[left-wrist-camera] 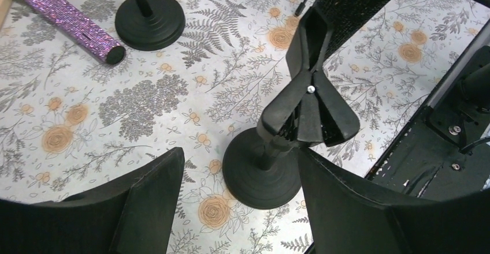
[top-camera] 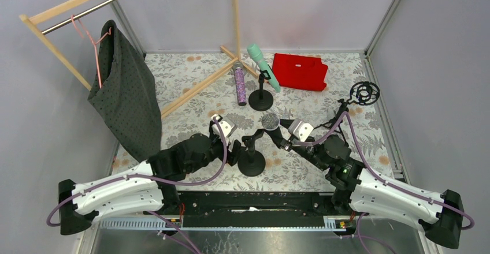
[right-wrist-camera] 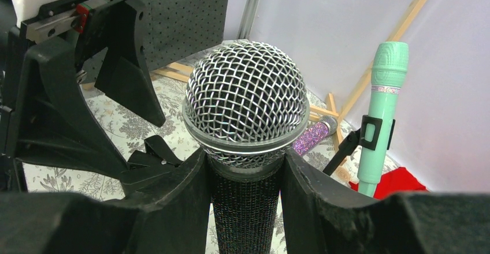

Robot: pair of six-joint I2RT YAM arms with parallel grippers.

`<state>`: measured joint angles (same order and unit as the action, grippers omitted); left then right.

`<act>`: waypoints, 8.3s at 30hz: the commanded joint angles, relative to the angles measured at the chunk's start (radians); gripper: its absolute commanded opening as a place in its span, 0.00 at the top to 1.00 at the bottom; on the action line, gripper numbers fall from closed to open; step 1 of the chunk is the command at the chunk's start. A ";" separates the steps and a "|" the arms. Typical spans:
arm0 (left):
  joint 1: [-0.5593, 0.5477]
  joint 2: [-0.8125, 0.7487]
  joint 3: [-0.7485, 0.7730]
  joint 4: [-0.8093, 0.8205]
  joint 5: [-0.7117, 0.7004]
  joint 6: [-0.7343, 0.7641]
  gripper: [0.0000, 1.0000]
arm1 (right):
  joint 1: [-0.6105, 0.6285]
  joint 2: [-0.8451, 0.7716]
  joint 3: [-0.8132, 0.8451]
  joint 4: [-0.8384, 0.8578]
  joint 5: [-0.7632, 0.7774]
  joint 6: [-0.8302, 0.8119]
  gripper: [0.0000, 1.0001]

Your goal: Attach the microphones to the stand

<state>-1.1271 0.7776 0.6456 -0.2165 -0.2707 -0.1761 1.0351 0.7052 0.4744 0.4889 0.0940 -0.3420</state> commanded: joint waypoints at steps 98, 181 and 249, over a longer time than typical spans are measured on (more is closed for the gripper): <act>0.482 0.178 -0.446 1.194 0.535 0.101 0.02 | 0.005 -0.278 0.030 -0.220 0.110 0.031 1.00; 0.481 0.497 -0.285 1.412 1.014 0.153 1.00 | 0.005 0.039 0.123 0.043 0.195 -0.182 1.00; 0.434 0.448 -0.226 1.137 0.780 0.167 0.44 | 0.006 -0.033 0.075 -0.013 0.109 -0.109 1.00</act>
<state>-0.6937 1.2182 0.4099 0.8837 0.5186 -0.0219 1.0344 0.6865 0.5423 0.4305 0.1928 -0.4553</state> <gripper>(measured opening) 0.577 0.474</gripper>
